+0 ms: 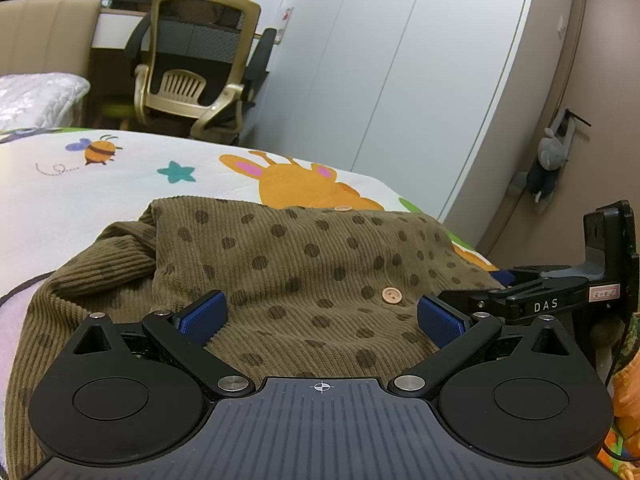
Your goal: Fold clothes
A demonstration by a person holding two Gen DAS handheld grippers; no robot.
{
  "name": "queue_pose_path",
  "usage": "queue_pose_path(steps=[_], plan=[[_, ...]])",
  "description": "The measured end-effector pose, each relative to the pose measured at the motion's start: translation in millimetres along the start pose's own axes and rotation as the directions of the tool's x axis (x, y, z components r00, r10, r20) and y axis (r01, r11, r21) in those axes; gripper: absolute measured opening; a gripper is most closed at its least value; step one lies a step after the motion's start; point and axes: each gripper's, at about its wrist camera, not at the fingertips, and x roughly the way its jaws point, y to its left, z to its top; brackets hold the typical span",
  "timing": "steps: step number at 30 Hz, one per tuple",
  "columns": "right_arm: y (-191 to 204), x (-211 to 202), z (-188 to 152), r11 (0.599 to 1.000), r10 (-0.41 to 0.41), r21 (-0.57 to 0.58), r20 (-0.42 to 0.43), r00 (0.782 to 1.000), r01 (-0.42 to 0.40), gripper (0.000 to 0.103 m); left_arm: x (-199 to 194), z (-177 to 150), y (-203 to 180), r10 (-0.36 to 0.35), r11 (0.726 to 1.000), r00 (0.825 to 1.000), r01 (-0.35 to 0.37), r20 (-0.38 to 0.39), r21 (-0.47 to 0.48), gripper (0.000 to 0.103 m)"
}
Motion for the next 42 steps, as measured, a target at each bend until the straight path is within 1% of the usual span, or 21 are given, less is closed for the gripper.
queue_pose_path(steps=[3, 6, 8, 11, 13, 15, 18, 20, 22, 23, 25, 27, 29, 33, 35, 37, 38, 39, 40, 41, 42], plan=[[-0.2, -0.1, 0.1, 1.000, -0.001, -0.001, 0.000, 1.000, 0.001, 0.103, -2.1, 0.6, 4.3, -0.020, 0.999, 1.000, 0.020, 0.009, -0.025, 0.103], [-1.2, -0.9, -0.2, 1.000, 0.004, 0.005, 0.002, 1.000, -0.004, 0.103, -14.1, 4.1, 16.0, -0.048, 0.991, 0.999, 0.051, 0.026, -0.127, 0.103], [-1.9, -1.4, -0.2, 1.000, 0.008, 0.009, 0.004, 1.000, -0.008, 0.103, -27.5, 7.1, 18.1, -0.037, 0.987, 0.999, 0.042, 0.037, -0.154, 0.103], [-1.6, -2.2, -0.6, 1.000, 0.007, 0.005, 0.001, 1.000, -0.007, 0.103, -39.0, 6.3, 9.3, 0.015, 0.996, 1.000, -0.017, -0.019, -0.088, 0.103], [1.9, -4.0, -1.5, 1.000, -0.011, -0.021, -0.014, 1.000, 0.010, 0.103, -37.1, 0.9, -1.1, 0.089, 0.996, 0.992, -0.087, -0.086, 0.019, 0.103], [5.3, -5.8, -2.4, 0.999, -0.028, -0.048, -0.029, 0.999, 0.027, 0.103, -32.6, -5.0, -9.7, 0.180, 0.978, 0.973, -0.163, -0.141, 0.130, 0.103], [4.9, -19.2, -9.0, 0.994, -0.028, -0.110, -0.055, 0.998, 0.022, 0.103, -32.8, -10.8, -5.2, 0.266, 0.951, 0.944, -0.223, -0.197, 0.214, 0.103], [-2.1, -32.9, -12.2, 0.992, -0.022, -0.124, -0.086, 0.996, 0.012, 0.103, -40.1, -9.7, 8.7, 0.265, 0.956, 0.939, -0.227, -0.220, 0.184, 0.103], [-6.4, -46.8, -17.4, 0.989, -0.033, -0.149, -0.100, 0.994, 0.018, 0.103, -49.2, -6.3, 22.8, 0.276, 0.958, 0.935, -0.246, -0.225, 0.150, 0.103], [-7.9, -53.7, -20.5, 0.986, -0.041, -0.164, -0.102, 0.994, 0.024, 0.103, -53.4, -4.4, 27.7, 0.287, 0.955, 0.934, -0.262, -0.214, 0.139, 0.103], [-9.4, -63.7, -27.0, 0.981, -0.062, -0.191, -0.100, 0.993, 0.042, 0.103, -63.4, -0.7, 40.1, 0.296, 0.955, 0.938, -0.287, -0.182, 0.073, 0.103], [-9.9, -65.3, -32.4, 0.976, -0.083, -0.207, -0.098, 0.992, 0.061, 0.103, -69.0, 1.7, 55.2, 0.281, 0.956, 0.946, -0.290, -0.160, -0.034, 0.103], [-12.2, -64.3, -35.4, 0.981, -0.079, -0.187, -0.101, 0.992, 0.059, 0.103, -70.9, 3.0, 68.9, 0.273, 0.947, 0.952, -0.291, -0.141, -0.134, 0.103], [-15.9, -63.4, -42.2, 0.990, -0.063, -0.133, -0.090, 0.994, 0.051, 0.103, -64.0, 1.7, 83.4, 0.252, 0.938, 0.963, -0.268, -0.097, -0.221, 0.103], [-15.3, -64.9, -46.2, 0.990, -0.062, -0.128, -0.074, 0.995, 0.052, 0.103, -59.7, 2.2, 81.0, 0.254, 0.939, 0.964, -0.264, -0.075, -0.221, 0.103], [-14.8, -65.8, -45.0, 0.990, -0.061, -0.133, -0.084, 0.995, 0.049, 0.103, -56.5, 2.1, 77.5, 0.250, 0.944, 0.966, -0.259, -0.068, -0.204, 0.099], [-14.4, -66.8, -43.9, 0.990, -0.061, -0.135, -0.090, 0.994, 0.048, 0.103, -55.5, 2.1, 75.8, 0.243, 0.948, 0.968, -0.251, -0.065, -0.198, 0.089], [-13.1, -69.3, -42.4, 0.989, -0.063, -0.137, -0.088, 0.994, 0.051, 0.103, -54.3, 2.4, 75.0, 0.233, 0.951, 0.970, -0.242, -0.068, -0.194, 0.072], [-10.2, -74.6, -40.3, 0.988, -0.066, -0.142, -0.069, 0.995, 0.055, 0.103, -53.0, 2.6, 74.4, 0.223, 0.954, 0.972, -0.233, -0.071, -0.189, 0.067], [-3.7, -82.4, -37.6, 0.986, -0.062, -0.156, -0.028, 0.998, 0.056, 0.103, -53.1, 2.6, 72.9, 0.219, 0.955, 0.973, -0.230, -0.075, -0.185, 0.064], [7.2, -91.1, -34.2, 0.982, -0.048, -0.183, 0.022, 0.999, 0.052, 0.103, -54.1, 2.3, 71.4, 0.216, 0.958, 0.973, -0.227, -0.077, -0.178, 0.055]])
